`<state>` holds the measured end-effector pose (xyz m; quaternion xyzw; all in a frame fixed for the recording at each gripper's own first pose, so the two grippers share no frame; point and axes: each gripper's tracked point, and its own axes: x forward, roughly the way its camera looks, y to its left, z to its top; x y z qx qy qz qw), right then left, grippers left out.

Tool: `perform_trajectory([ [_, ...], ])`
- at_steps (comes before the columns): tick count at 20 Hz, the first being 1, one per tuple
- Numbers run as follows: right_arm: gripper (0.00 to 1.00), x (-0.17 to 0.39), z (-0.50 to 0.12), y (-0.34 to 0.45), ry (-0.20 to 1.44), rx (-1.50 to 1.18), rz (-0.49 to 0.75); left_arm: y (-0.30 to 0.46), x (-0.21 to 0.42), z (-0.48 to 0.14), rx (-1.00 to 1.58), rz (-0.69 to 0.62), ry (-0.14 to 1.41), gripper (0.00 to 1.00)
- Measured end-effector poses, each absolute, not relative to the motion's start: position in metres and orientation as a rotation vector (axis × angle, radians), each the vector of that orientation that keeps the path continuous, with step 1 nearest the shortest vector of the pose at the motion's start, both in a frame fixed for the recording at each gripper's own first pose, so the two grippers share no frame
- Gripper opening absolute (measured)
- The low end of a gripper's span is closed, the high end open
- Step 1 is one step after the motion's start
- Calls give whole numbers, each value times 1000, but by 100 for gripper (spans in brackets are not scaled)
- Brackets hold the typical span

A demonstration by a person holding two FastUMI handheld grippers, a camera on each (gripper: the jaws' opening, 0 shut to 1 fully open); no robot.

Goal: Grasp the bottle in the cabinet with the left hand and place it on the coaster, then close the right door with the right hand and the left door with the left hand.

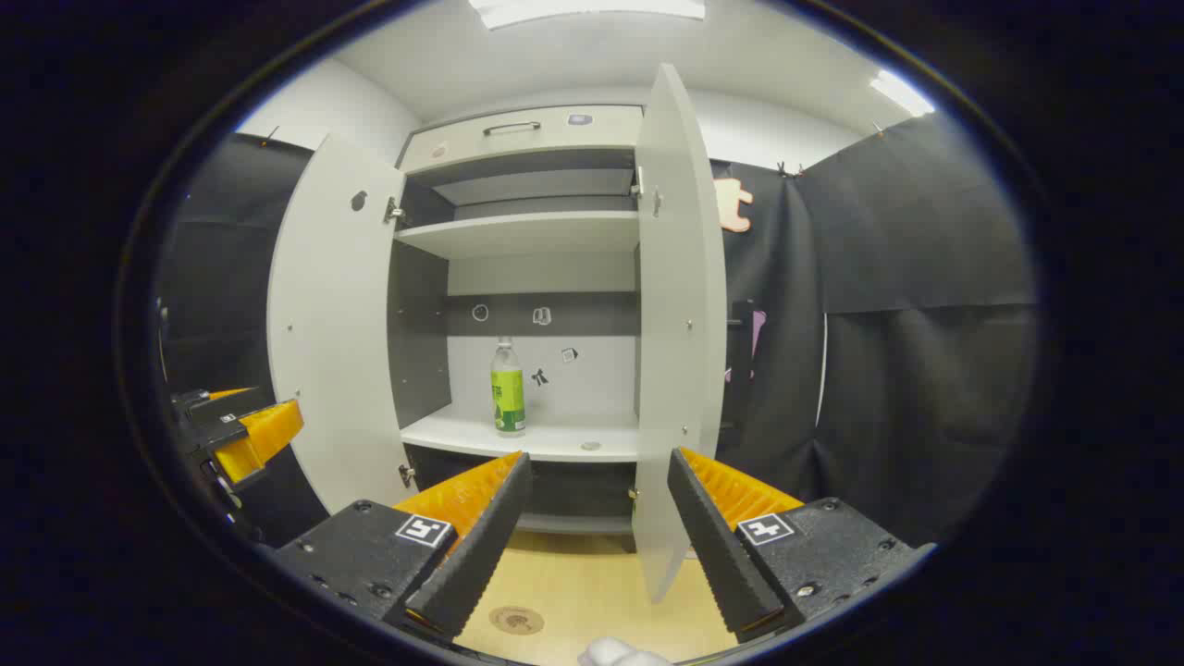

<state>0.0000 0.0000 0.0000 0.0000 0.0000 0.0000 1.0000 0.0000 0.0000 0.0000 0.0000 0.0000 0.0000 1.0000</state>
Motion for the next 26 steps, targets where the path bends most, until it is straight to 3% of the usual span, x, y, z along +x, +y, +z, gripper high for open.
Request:
perform_trajectory([
  [13, 96, 10, 6, 10, 1, 7, 9, 7, 22, 2, 16, 1, -11, 96],
  [26, 98, 12, 4, 9, 58, 1, -12, -62, 193, 33, 13, -94, -140, 96],
])
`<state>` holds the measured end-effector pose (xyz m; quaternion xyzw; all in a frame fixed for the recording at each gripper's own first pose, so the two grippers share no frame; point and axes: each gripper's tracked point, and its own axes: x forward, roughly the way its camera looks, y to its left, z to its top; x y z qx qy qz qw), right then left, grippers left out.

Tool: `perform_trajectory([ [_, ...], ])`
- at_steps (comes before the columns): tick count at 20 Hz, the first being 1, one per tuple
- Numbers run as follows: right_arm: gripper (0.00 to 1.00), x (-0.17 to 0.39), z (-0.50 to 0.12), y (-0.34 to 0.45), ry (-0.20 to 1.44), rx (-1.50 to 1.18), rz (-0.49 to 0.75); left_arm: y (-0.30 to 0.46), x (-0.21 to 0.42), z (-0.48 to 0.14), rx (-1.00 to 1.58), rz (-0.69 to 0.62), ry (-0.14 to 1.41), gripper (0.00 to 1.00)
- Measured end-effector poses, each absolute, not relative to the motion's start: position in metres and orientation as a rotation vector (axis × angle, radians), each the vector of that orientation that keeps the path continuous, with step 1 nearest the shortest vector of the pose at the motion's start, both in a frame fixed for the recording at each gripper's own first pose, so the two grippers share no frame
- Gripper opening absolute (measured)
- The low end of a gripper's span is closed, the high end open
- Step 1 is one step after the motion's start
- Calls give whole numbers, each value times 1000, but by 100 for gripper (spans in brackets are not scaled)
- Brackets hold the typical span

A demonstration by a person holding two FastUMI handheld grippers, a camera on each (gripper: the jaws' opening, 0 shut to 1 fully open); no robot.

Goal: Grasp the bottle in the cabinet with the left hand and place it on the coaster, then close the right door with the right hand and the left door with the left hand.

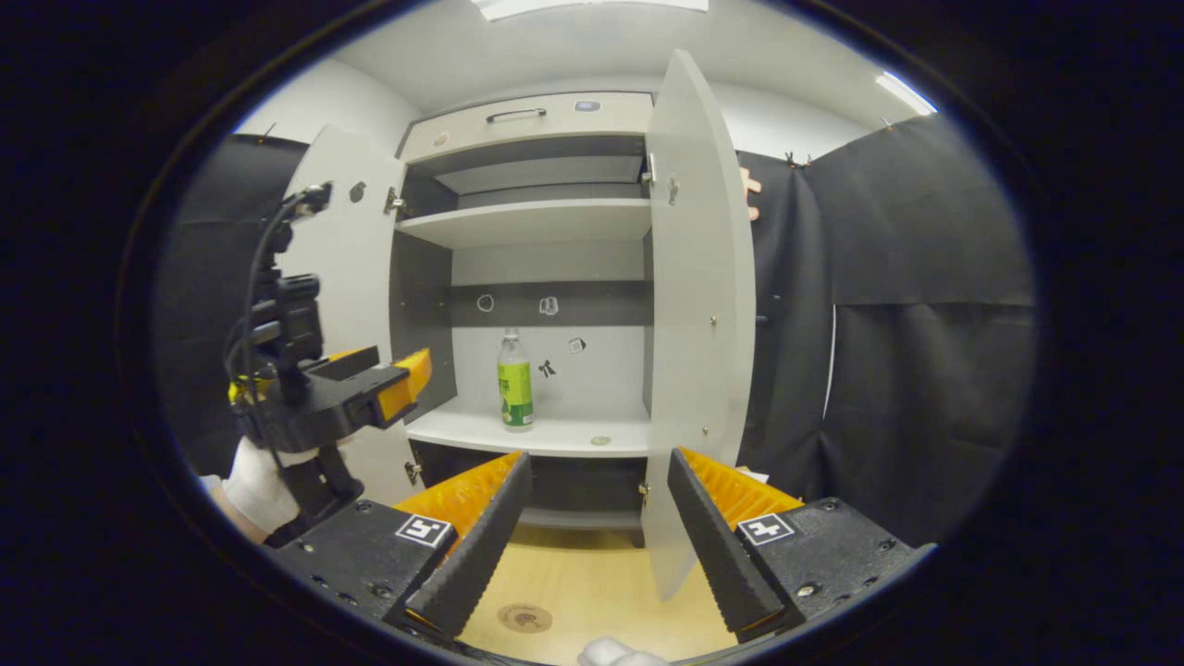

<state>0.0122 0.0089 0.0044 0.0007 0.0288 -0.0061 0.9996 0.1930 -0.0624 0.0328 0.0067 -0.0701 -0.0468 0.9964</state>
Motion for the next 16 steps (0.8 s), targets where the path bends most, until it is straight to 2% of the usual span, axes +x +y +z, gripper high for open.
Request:
perform_trajectory([
  [7, 96, 9, 11, -8, 57, -10, -85, -103, 291, 18, -21, -99, -124, 96],
  [16, 96, -4, 1, -40, 88, -61, -181, -118, 383, -44, -62, -63, 12, 96],
])
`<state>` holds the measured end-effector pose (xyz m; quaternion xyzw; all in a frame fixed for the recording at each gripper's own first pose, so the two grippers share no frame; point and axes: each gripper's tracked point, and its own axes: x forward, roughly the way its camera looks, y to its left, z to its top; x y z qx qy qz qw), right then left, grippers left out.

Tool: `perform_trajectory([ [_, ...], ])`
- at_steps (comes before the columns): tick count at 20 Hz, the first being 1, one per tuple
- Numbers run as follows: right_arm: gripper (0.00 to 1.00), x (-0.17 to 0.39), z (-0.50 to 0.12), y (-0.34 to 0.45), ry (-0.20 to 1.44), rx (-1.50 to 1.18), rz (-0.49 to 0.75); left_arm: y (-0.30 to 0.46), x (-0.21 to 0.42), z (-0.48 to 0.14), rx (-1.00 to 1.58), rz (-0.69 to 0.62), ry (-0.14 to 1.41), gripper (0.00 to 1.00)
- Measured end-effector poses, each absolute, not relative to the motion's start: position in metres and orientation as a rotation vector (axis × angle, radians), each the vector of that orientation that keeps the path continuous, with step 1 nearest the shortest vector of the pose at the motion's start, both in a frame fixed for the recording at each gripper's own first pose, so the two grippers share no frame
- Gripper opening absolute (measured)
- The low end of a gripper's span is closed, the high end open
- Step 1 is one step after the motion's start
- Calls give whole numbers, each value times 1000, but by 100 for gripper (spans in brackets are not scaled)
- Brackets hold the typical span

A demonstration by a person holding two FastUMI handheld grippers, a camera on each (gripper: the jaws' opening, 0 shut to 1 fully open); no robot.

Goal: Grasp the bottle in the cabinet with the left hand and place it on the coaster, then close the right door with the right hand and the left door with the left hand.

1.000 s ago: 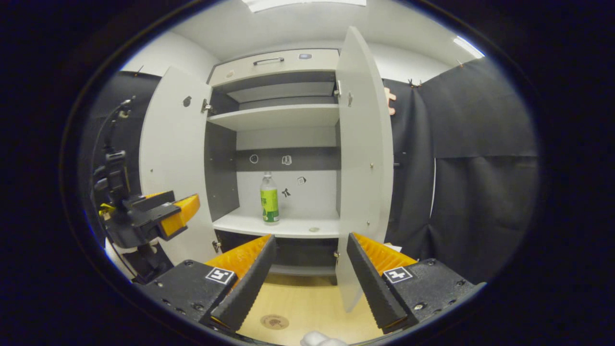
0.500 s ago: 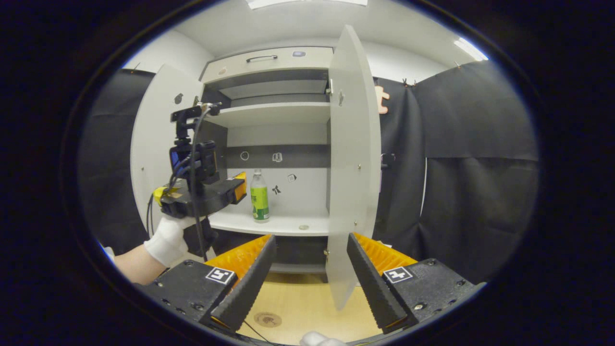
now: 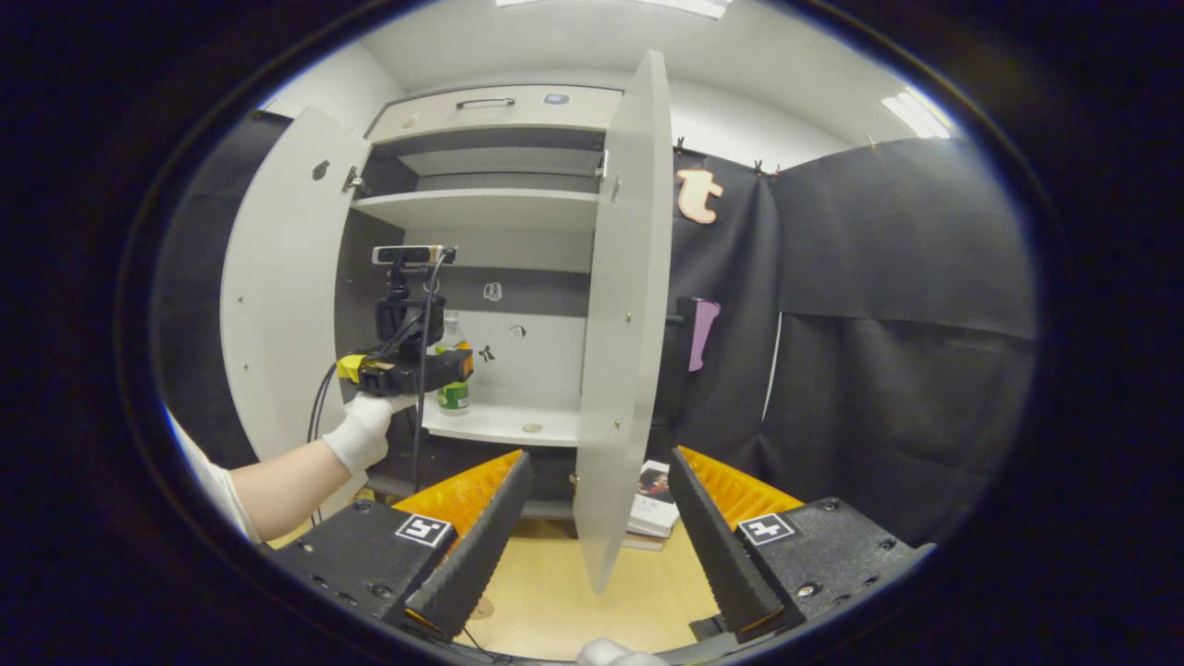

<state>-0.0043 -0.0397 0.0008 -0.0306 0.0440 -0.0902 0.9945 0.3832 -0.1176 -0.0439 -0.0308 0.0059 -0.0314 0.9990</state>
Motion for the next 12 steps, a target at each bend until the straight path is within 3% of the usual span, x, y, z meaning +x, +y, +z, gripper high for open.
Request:
perform_trajectory([
  [7, 96, -13, -11, -49, 131, -52, -196, -129, 410, -64, 12, -56, 62, 94],
  [9, 98, -15, -8, -50, 122, -51, -195, -128, 409, -64, -10, -72, 66, 76],
  [12, 98, -17, -6, -51, 107, -54, -196, -129, 382, -47, -32, -109, 32, 76],
])
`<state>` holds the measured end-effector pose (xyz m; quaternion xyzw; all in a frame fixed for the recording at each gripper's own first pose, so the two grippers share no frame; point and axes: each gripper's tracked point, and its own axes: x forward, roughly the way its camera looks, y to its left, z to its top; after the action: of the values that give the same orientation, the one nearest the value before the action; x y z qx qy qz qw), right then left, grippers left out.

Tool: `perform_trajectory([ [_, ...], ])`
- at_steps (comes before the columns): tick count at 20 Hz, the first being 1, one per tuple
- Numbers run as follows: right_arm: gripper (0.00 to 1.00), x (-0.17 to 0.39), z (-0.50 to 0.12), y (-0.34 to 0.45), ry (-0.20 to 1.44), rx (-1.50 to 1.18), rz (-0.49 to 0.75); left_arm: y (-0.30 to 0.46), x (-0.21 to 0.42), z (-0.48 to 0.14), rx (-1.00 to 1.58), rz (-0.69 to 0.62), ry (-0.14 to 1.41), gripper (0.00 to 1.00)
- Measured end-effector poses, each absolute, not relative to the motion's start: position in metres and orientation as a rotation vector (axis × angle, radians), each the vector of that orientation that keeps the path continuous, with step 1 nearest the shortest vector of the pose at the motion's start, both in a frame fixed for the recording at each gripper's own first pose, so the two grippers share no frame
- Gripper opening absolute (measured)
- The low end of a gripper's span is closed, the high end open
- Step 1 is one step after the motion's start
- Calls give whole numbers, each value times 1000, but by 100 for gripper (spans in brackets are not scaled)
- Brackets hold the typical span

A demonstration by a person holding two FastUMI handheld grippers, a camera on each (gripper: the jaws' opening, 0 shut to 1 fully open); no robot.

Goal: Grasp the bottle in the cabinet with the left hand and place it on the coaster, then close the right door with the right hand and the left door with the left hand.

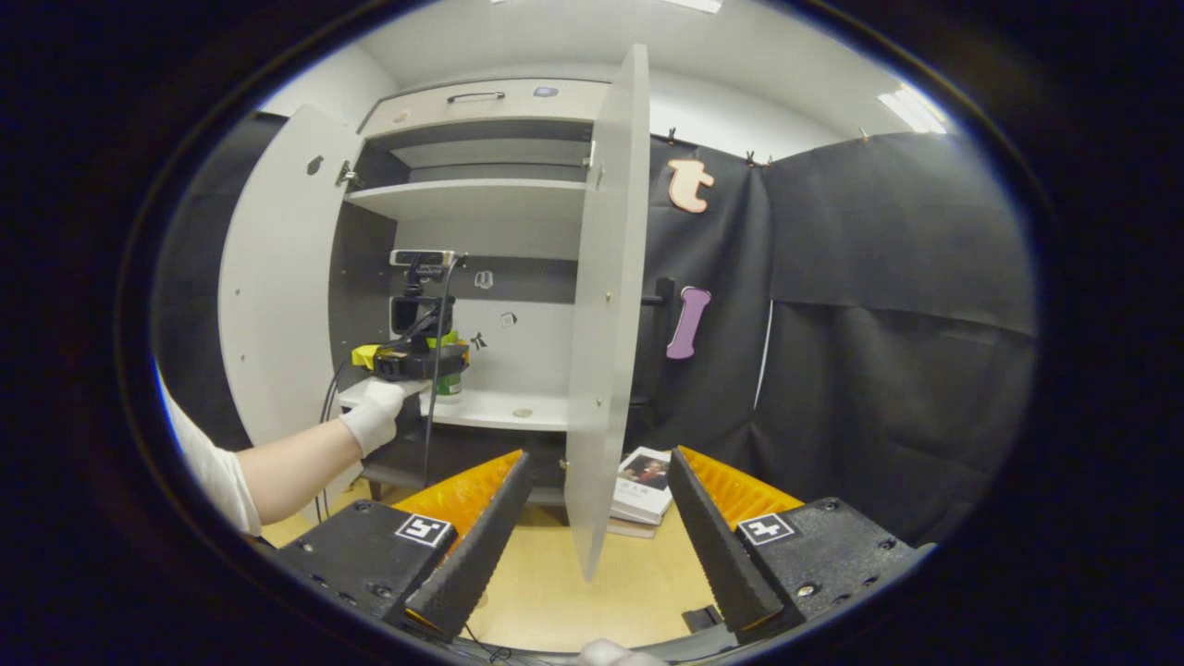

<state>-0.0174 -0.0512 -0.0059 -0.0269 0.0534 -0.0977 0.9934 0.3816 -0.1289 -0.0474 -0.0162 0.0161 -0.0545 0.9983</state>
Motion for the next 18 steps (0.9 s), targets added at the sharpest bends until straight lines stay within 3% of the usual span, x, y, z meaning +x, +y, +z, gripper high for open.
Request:
perform_trajectory([
  [7, 96, -19, -10, -52, 116, -25, -177, -125, 275, -36, -23, -193, -38, 76],
  [18, 97, -32, -45, -61, 192, -35, -153, -159, 120, -162, 40, -371, 54, 76],
])
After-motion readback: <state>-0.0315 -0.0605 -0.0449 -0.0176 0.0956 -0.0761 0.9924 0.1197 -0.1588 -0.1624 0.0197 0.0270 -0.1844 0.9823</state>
